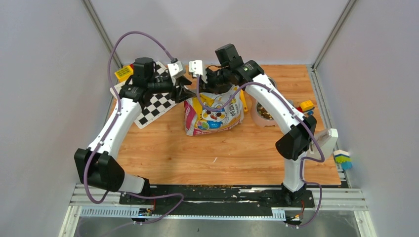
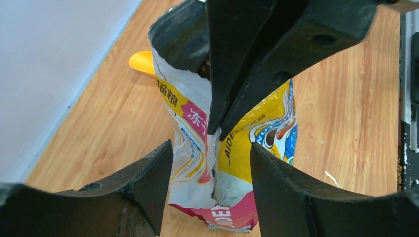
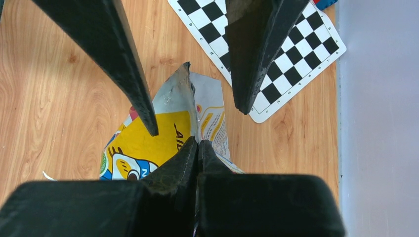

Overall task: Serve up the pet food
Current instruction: Close the pet food bag at the center of the board.

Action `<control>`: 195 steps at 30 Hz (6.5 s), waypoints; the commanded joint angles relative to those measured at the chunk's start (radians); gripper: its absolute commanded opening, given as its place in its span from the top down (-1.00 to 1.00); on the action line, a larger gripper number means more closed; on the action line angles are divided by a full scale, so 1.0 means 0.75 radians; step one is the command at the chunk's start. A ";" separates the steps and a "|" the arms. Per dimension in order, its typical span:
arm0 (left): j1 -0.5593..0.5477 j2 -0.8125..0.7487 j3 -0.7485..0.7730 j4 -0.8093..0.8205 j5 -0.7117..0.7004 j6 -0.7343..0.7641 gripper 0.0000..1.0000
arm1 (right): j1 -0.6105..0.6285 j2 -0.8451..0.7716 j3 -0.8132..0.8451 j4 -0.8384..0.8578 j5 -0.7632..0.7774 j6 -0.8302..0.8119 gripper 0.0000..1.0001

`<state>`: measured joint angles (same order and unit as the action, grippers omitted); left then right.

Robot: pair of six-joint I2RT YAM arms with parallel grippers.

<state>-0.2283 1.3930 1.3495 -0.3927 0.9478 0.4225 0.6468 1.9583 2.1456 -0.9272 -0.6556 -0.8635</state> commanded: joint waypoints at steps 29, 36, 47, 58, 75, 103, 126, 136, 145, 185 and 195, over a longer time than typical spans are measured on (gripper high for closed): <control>-0.033 -0.066 0.108 -0.197 0.035 0.157 1.00 | -0.056 -0.089 0.010 0.064 -0.063 -0.044 -0.50; -0.033 -0.116 0.084 -0.239 0.018 0.202 1.00 | -0.197 -0.123 0.092 -0.112 -0.170 -0.168 -0.58; -0.033 -0.123 0.095 -0.250 0.025 0.208 1.00 | -0.235 -0.280 -0.167 -0.062 -0.028 -0.244 -0.62; -0.033 -0.142 0.122 -0.322 0.030 0.260 1.00 | -0.425 -0.341 -0.148 -0.183 -0.121 -0.454 -0.67; -0.034 -0.128 0.124 -0.306 0.054 0.236 1.00 | -0.484 -0.233 -0.082 -0.430 -0.208 -0.630 -0.65; -0.033 -0.153 0.102 -0.336 0.036 0.285 1.00 | -0.355 -0.169 0.019 -0.467 0.052 -0.607 1.00; 0.152 -0.223 0.233 -0.365 -0.049 0.252 1.00 | -0.638 -0.340 -0.025 -0.433 -0.147 -0.693 1.00; 0.155 -0.232 0.147 -0.460 -0.026 0.436 1.00 | -0.687 -0.369 -0.185 -0.403 -0.184 -0.755 1.00; 0.235 -0.223 0.082 -0.395 -0.007 0.446 1.00 | -0.762 -0.359 -0.222 -0.443 -0.289 -0.832 1.00; 0.234 -0.249 0.040 -0.393 0.098 0.438 1.00 | -0.258 -0.276 -0.258 -0.221 0.091 -0.535 -0.14; 0.234 -0.243 0.051 -0.396 0.098 0.440 1.00 | -0.252 -0.278 -0.221 -0.277 0.131 -0.568 0.29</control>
<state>-0.0685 1.2713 1.3529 -0.7567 0.9596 0.7288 0.4553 1.7546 1.9404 -1.1194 -0.5823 -1.2716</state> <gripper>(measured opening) 0.007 0.335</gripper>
